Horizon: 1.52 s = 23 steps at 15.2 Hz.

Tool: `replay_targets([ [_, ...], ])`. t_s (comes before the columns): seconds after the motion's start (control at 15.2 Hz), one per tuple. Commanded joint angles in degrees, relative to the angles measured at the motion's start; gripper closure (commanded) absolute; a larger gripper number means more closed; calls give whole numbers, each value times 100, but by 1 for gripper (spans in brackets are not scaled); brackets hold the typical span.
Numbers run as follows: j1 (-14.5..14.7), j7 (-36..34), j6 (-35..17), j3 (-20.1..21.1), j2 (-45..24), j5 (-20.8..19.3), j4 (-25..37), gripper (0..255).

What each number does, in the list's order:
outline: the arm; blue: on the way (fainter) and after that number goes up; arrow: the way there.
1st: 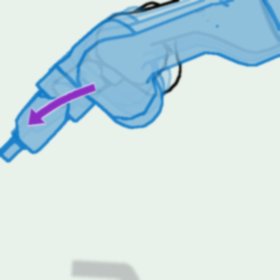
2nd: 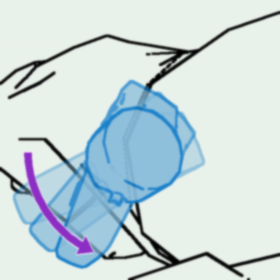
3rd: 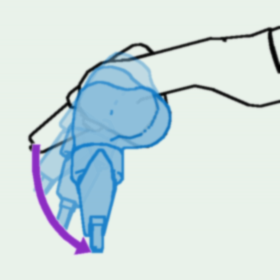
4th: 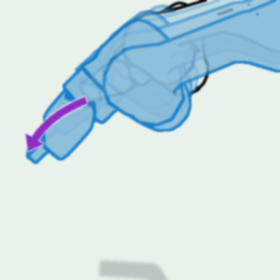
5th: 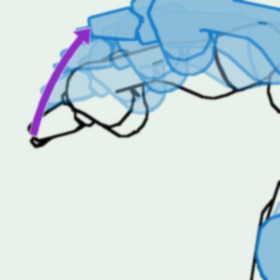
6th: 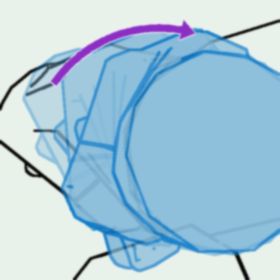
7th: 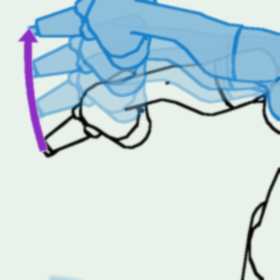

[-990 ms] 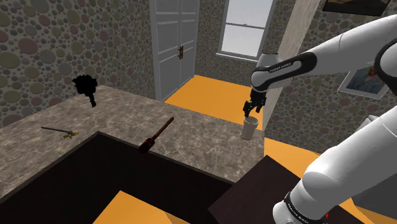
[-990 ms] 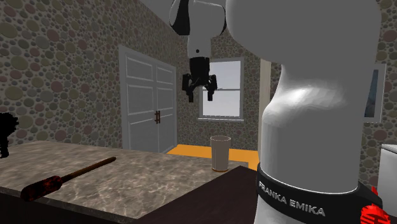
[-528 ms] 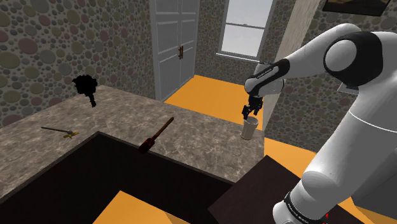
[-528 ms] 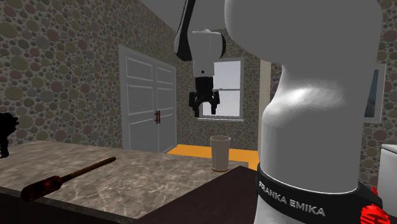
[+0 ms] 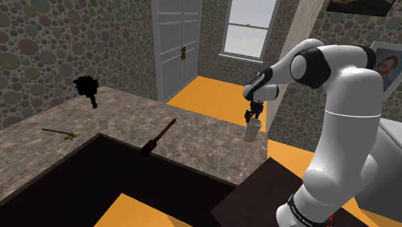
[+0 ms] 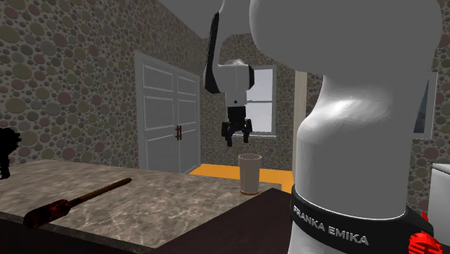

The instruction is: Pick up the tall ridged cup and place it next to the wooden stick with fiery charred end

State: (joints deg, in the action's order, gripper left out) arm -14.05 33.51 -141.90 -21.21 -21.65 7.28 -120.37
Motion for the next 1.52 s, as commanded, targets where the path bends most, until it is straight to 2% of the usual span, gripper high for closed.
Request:
replay_targets([
  [0.0,-199,235,-101,93,-448,195,336,0],
  [0.4,-712,619,-93,346,-1624,500,1523,0],
  [0.86,-847,704,-422,491,-2107,635,1679,0],
  [1.39,-847,704,-422,491,-2107,635,1678,0],
  [1.45,-847,704,-422,491,-2107,635,1678,255],
])
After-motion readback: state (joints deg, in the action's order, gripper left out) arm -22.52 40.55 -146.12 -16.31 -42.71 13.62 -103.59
